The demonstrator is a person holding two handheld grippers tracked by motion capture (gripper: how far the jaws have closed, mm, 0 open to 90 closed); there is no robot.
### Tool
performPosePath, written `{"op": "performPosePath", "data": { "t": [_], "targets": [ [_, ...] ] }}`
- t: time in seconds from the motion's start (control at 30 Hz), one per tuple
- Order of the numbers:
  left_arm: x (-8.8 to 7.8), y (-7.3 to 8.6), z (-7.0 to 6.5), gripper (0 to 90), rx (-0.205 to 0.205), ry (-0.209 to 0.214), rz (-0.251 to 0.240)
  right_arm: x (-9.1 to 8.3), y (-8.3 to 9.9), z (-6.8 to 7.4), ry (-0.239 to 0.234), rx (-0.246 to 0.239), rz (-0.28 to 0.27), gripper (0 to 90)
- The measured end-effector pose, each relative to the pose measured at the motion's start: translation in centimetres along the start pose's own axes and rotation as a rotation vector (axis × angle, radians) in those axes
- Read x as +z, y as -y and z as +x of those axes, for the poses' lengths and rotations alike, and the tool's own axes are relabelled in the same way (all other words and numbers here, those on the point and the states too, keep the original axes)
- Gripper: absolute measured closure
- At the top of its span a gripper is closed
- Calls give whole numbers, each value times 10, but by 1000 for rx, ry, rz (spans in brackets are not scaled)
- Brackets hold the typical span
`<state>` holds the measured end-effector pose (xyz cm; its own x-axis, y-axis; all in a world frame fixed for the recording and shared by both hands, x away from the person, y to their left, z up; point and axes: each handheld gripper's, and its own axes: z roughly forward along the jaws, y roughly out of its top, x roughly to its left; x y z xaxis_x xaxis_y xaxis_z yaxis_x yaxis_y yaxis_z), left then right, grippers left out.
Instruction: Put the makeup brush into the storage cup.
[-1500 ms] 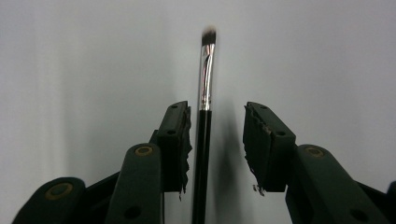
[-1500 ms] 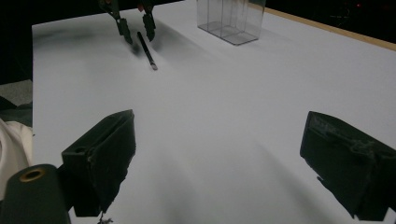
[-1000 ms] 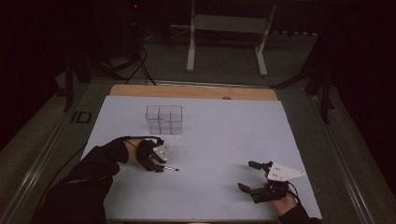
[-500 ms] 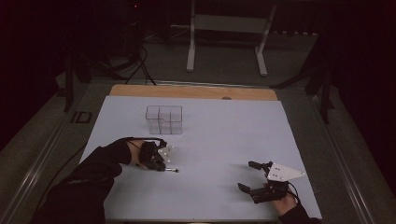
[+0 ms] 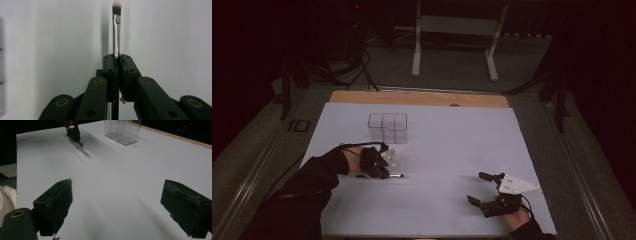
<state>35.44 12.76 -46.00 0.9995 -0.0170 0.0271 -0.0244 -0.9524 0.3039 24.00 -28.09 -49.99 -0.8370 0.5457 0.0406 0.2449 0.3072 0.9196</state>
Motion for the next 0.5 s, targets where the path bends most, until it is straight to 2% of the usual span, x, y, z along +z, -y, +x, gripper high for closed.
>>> {"op": "performPosePath", "data": {
  "t": [0.03, 0.17, 0.2, 0.23, 0.27, 0.3, 0.33, 0.37, 0.4, 0.5],
  "targets": [
    [-5, 0, 1, 854, -19, 3, -15, 0, 0, 0, 1, 0, -1, 105],
    [-22, 2, 1, 854, -65, -51, -75, -1, 0, -1, 5, 3, -4, 105],
    [-26, 2, 2, 854, -74, -49, -82, -1, 0, -1, 6, 3, -5, 105],
    [-28, 2, 1, 853, -72, -65, -89, -1, 0, -1, 7, 2, -5, 105],
    [-30, 2, 1, 854, -89, -68, -102, -1, 0, -1, 7, 2, -4, 105],
    [-32, 3, 0, 853, -88, -71, -99, -1, 0, -1, 7, 2, -4, 105],
    [-33, 3, 0, 853, -97, -93, -105, -1, 0, -1, 8, 3, -4, 105],
    [-34, 4, 0, 853, -110, -96, -111, -1, 0, -1, 8, 3, -5, 105],
    [-35, 5, -1, 853, -108, -115, -111, -1, 0, -1, 7, 2, -5, 105],
    [-41, 7, -2, 853, -150, -144, -164, -1, 0, -1, 10, 3, -6, 105]
  ]
}}
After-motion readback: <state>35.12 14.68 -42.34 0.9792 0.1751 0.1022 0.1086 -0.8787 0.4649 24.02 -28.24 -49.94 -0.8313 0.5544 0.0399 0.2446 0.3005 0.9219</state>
